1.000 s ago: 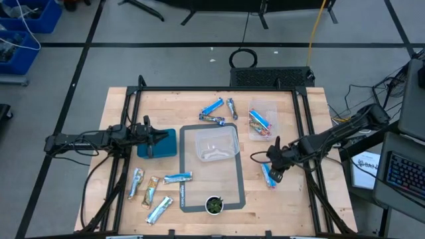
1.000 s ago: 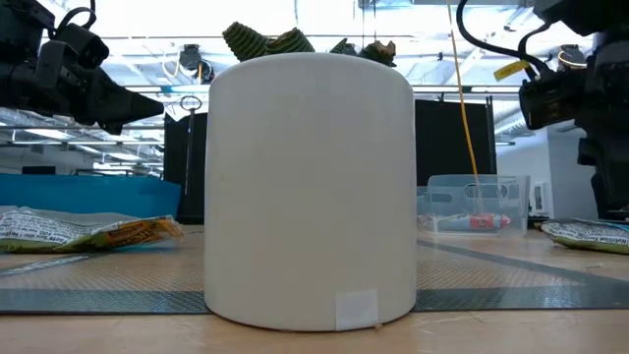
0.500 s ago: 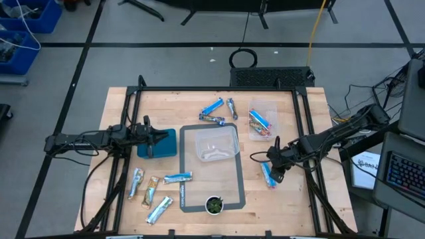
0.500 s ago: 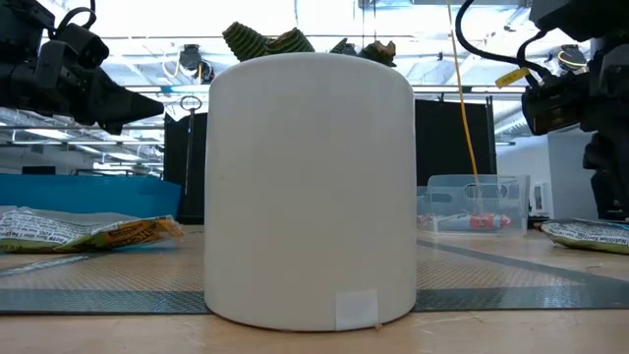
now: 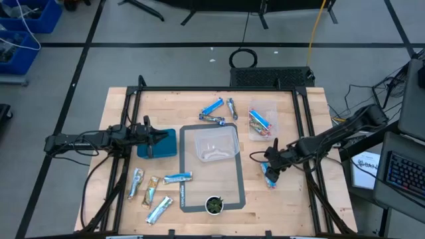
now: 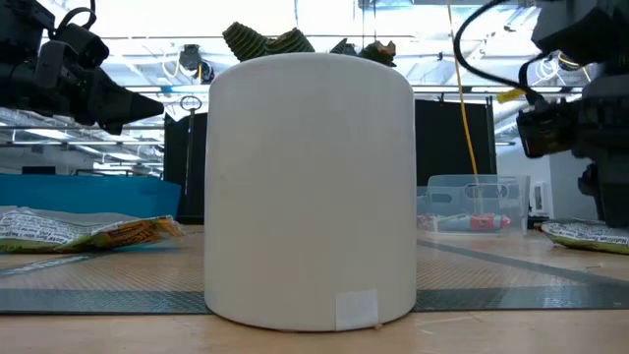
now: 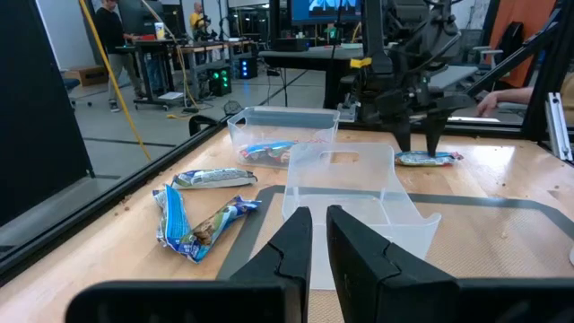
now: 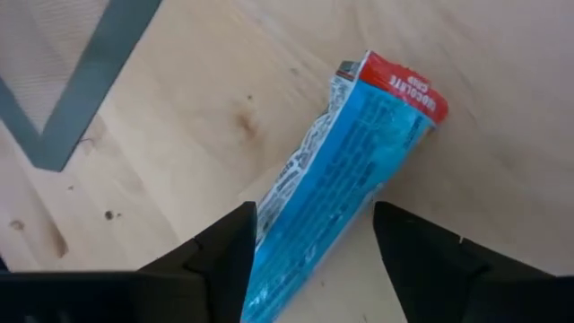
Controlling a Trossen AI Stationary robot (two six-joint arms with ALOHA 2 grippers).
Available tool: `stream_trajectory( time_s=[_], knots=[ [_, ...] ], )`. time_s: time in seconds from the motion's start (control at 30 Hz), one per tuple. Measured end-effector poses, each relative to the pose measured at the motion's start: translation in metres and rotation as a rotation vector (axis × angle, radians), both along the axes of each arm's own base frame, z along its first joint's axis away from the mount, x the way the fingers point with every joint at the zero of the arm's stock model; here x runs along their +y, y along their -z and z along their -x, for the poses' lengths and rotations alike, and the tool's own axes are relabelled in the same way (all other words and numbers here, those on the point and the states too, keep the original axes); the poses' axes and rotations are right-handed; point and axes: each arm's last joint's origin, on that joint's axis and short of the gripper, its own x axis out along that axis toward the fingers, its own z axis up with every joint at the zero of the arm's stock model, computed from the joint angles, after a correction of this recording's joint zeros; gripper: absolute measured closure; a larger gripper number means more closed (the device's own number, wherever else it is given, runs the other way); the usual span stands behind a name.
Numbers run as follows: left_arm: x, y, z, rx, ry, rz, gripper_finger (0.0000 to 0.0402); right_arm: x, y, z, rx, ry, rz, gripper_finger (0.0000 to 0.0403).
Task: Pick and place Granola Bars by type
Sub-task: Put the red granola bar into the right transparent bin
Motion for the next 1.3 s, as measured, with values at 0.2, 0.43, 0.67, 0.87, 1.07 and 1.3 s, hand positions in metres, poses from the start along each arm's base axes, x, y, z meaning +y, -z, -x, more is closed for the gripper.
stream_trajectory(
  time_s=[0.2,0.43,0.67,0.87,1.07,1.3],
  knots=[
    [0.0,0.0,0.0,0.0,0.0,0.0,0.036,0.0,0.0077,-0.0003,0.005,0.016,-0.001,0.0205],
    [0.0,0.0,0.0,0.0,0.0,0.0,0.036,-0.0002,0.0072,0.0001,0.003,0.028,-0.008,0.0242],
    [0.0,0.0,0.0,0.0,0.0,0.0,0.036,-0.0003,0.0069,0.0003,0.0,0.026,-0.005,0.0286],
    [0.0,0.0,0.0,0.0,0.0,0.0,0.036,-0.0001,0.0071,0.0003,-0.01,-0.018,0.005,0.0342],
    [0.0,0.0,0.0,0.0,0.0,0.0,0.036,0.003,0.0058,0.0015,-0.033,-0.116,0.013,0.0393],
    [0.0,0.0,0.0,0.0,0.0,0.0,0.036,0.0036,0.0002,0.0031,-0.091,-0.202,0.032,0.0397]
  ],
)
